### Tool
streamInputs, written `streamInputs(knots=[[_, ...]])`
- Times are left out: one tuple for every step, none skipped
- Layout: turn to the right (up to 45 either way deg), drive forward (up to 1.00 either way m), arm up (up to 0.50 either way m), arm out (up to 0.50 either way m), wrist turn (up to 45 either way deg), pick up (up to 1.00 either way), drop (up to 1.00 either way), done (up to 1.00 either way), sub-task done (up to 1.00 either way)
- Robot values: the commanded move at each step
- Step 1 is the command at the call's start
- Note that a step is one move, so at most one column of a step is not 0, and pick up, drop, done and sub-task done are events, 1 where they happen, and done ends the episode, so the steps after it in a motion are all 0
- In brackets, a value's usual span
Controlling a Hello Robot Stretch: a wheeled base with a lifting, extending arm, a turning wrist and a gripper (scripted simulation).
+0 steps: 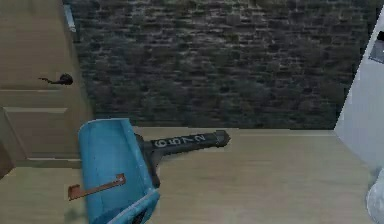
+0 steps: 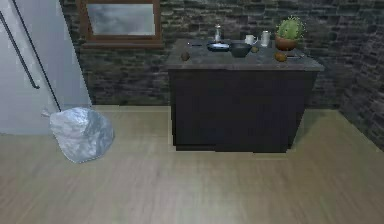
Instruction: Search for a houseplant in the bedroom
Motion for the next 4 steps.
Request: streamInputs(knots=[[0.0, 0.75, 0.00, 0.00, 0.0, 0.00, 0.00, 0.00, 0.00], [-45.0, 0.00, 0.00, 0.00, 0.0, 0.00, 0.00, 0.00, 0.00], [-30.0, 0.00, 0.00, 0.00, 0.0, 0.00, 0.00, 0.00, 0.00], [0.0, 1.00, 0.00, 0.00, 0.0, 0.00, 0.00, 0.00, 0.00]])
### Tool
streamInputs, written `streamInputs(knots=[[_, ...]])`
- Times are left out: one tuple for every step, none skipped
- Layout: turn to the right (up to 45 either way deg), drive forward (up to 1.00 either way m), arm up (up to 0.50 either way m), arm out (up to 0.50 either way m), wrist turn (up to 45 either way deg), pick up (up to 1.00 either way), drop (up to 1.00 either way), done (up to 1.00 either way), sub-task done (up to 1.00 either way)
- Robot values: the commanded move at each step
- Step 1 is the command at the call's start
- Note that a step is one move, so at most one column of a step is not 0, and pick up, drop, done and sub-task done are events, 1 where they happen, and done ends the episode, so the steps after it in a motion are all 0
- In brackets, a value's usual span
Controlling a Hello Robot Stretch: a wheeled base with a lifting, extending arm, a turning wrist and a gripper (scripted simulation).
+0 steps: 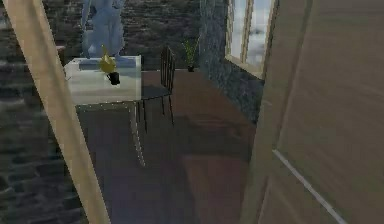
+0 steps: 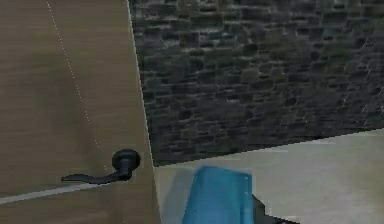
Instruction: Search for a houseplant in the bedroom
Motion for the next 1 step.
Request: streamInputs(knots=[[0.0, 1.00, 0.00, 0.00, 0.0, 0.00, 0.00, 0.00, 0.00]])
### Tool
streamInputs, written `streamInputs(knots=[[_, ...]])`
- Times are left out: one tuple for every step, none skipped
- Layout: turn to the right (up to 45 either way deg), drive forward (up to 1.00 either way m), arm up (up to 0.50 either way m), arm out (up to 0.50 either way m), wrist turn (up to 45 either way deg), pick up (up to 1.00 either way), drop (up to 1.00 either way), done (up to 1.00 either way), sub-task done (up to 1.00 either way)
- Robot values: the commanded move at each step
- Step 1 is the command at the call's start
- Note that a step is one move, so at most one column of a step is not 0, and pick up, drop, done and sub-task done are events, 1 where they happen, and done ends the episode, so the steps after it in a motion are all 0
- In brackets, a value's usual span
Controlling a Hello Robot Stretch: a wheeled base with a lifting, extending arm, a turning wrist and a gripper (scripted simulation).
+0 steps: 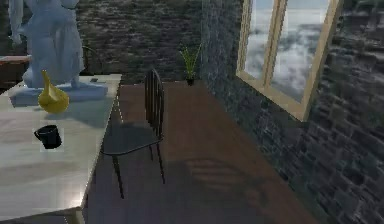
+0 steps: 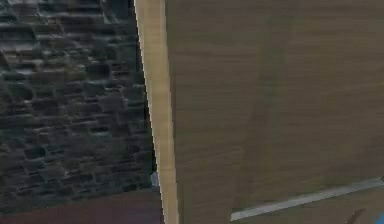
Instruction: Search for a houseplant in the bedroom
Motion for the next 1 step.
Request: streamInputs(knots=[[-45.0, 0.00, 0.00, 0.00, 0.0, 0.00, 0.00, 0.00, 0.00]])
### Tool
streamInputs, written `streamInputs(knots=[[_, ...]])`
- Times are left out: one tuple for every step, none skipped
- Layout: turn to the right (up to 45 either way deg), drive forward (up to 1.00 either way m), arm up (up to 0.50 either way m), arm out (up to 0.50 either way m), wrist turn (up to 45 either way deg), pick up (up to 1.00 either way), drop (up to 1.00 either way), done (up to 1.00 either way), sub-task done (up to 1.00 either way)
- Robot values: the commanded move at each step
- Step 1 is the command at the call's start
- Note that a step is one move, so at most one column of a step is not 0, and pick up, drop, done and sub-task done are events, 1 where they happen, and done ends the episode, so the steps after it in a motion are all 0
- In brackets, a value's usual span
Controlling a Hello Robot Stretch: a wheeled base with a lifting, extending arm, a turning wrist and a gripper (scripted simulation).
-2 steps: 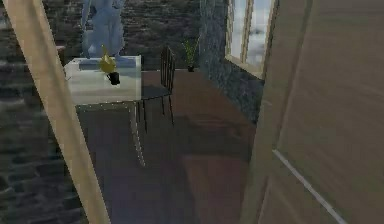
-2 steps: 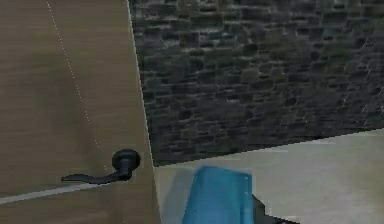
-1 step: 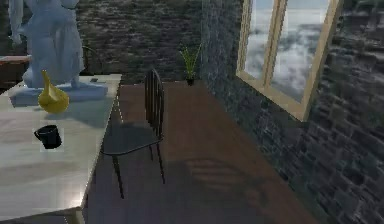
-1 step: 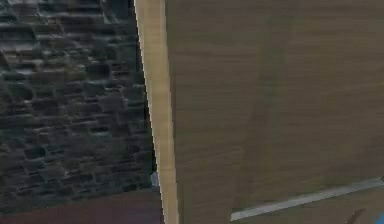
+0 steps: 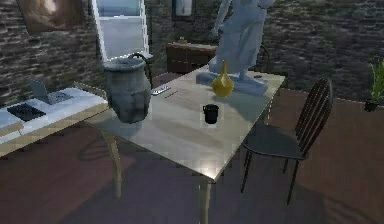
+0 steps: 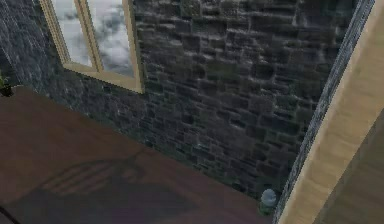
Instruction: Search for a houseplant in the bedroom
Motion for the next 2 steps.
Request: streamInputs(knots=[[-3.0, 0.00, 0.00, 0.00, 0.0, 0.00, 0.00, 0.00, 0.00], [0.0, 0.05, 0.00, 0.00, 0.0, 0.00, 0.00, 0.00, 0.00]])
